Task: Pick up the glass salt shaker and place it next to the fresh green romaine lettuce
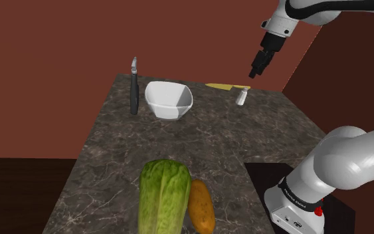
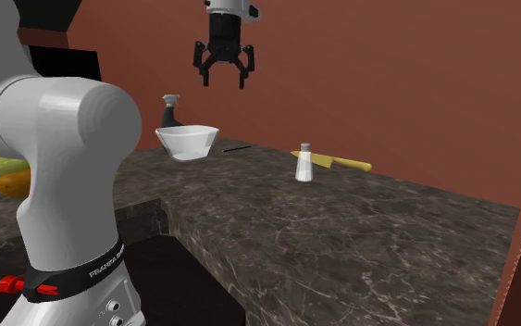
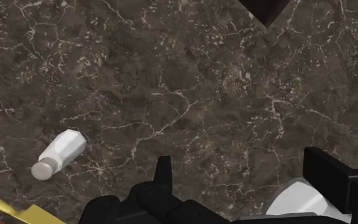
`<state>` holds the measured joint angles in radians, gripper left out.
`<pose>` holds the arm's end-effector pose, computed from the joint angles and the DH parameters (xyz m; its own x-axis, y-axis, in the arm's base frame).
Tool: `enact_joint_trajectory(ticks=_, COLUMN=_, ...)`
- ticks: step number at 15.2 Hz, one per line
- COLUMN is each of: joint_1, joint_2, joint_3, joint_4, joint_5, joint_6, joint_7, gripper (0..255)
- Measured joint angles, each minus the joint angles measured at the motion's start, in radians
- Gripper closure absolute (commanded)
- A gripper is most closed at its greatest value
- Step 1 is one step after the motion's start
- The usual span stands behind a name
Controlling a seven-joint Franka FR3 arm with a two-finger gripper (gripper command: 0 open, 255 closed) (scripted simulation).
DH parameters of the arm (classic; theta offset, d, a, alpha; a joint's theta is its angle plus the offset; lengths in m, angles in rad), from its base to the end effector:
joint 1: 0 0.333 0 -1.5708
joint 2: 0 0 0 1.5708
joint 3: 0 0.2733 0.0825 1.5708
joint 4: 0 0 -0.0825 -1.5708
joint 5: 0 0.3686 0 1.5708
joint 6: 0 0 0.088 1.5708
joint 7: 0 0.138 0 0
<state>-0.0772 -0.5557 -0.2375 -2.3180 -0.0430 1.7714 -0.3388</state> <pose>0.3729 -0.1311 0.4757 0.9975 0.0666 0.0248 0.0684 -0.9946 -0.0785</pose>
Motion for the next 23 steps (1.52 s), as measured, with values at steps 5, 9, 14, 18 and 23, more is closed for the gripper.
enact_joint_trajectory(ticks=5, joint_1=-0.012, joint_2=0.135, joint_3=-0.093, joint_4=0.035, joint_5=-0.011, joint_6=0.091, joint_7=-0.120, gripper=0)
enact_joint_trajectory(ticks=9, joint_1=-0.022, joint_2=0.243, joint_3=-0.164, joint_4=0.075, joint_5=-0.001, joint_6=0.151, joint_7=-0.224, gripper=0)
enact_joint_trajectory(ticks=14, joint_1=-0.034, joint_2=0.415, joint_3=-0.247, joint_4=0.165, joint_5=0.053, joint_6=0.211, joint_7=-0.368, gripper=0)
enact_joint_trajectory(ticks=18, joint_1=-0.054, joint_2=0.579, joint_3=-0.290, joint_4=0.262, joint_5=0.132, joint_6=0.247, joint_7=-0.487, gripper=0)
enact_joint_trajectory(ticks=23, joint_1=-0.086, joint_2=0.695, joint_3=-0.306, joint_4=0.316, joint_5=0.197, joint_6=0.283, joint_7=-0.578, gripper=0)
